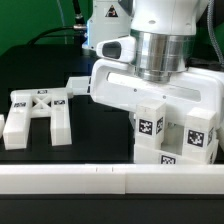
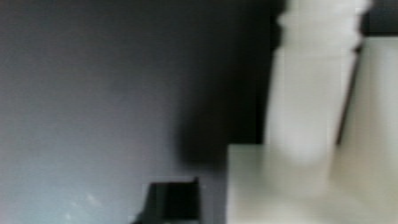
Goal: Assemble chair
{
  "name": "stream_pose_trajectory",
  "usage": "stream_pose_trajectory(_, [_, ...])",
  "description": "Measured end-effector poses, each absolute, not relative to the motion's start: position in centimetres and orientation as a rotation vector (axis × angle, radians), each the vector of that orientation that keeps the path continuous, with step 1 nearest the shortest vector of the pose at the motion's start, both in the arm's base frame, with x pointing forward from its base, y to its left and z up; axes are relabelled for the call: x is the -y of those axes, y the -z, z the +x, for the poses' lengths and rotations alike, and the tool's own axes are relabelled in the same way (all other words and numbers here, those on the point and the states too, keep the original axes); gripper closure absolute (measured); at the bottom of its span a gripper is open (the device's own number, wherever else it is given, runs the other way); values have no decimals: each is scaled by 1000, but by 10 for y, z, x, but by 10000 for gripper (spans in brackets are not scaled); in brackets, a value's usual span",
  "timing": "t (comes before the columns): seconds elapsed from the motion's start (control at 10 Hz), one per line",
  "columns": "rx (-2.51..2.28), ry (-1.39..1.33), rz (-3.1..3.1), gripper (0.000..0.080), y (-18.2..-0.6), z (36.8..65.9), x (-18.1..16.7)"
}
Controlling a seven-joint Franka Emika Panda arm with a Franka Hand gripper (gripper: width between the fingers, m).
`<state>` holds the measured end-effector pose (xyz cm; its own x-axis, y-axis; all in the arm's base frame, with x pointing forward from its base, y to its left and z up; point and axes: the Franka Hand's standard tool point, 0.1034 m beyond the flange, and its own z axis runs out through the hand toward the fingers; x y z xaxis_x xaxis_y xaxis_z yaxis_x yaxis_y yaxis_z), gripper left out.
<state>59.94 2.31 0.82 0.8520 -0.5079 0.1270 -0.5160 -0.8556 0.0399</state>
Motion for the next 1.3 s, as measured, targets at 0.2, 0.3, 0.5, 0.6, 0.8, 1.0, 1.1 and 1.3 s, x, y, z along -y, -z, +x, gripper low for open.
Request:
stream_pose_trajectory(0.2, [801, -177, 2959, 760, -11, 601, -23])
stream_pose_trajectory(0.3, [797, -179, 2961, 762, -12, 601, -24])
stream_pose_trajectory(0.5, [763, -181, 2975, 764, -20, 603, -26])
stream_pose_trajectory(0.6, [729, -176, 2990, 764, -33, 603, -28])
stream_pose_trajectory(0.8, [621, -171, 3031, 764, -61, 605, -27])
stream_pose_trajectory(1.0, [607, -134, 3049, 764, -76, 608, -23])
stream_pose_trajectory(1.1, [601, -131, 3048, 764, -72, 607, -24])
stream_pose_trajectory(1.3, [597, 84, 3047, 764, -71, 596, -18])
